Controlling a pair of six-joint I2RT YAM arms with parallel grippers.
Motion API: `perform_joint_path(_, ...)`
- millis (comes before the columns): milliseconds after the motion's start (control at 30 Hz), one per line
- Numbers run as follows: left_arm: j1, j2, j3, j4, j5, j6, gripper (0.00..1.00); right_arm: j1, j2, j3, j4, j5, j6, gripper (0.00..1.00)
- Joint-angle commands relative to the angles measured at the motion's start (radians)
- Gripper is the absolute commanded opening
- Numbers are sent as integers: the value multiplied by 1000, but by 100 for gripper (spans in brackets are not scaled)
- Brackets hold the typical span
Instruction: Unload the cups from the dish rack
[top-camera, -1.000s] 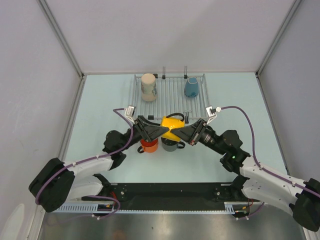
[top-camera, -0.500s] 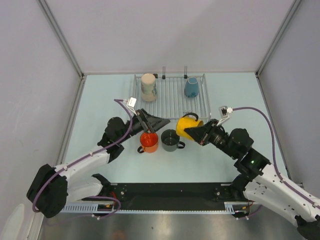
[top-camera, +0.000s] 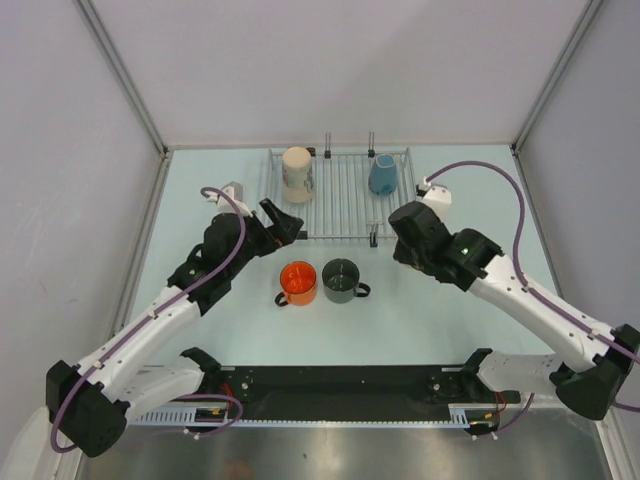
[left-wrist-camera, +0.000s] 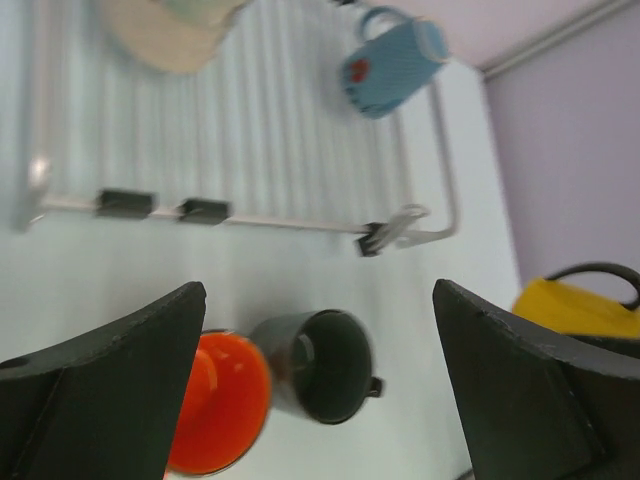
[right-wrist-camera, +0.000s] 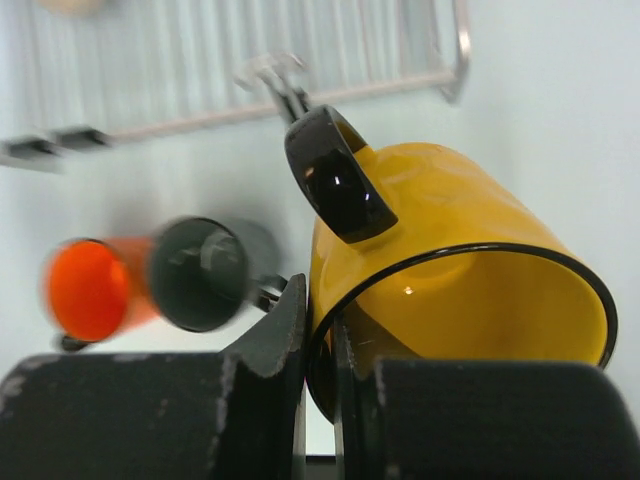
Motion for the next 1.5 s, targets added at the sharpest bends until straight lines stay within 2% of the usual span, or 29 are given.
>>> perform_joint_path(0,-11,-17,4,-272,-199,2,100,9,10,-59,-64,78,51,0)
perform_joint_path(267,-20,-40,-68,-310,-218,-35,100,28,77,-208,96,-16,51,0)
perform_joint_path(767,-35,-56,-80,-336,-218,-61,100,-18,341,-98,118,-123,30,0)
perform_joint_path(1133,-41,-19,-83,-333,-198,-76,100,-63,450,-55,119,-250,34,0)
perform_joint_path(1467,-57,0,-94,-318,-189,-95,100,-35,484,-64,104,-263,56,0)
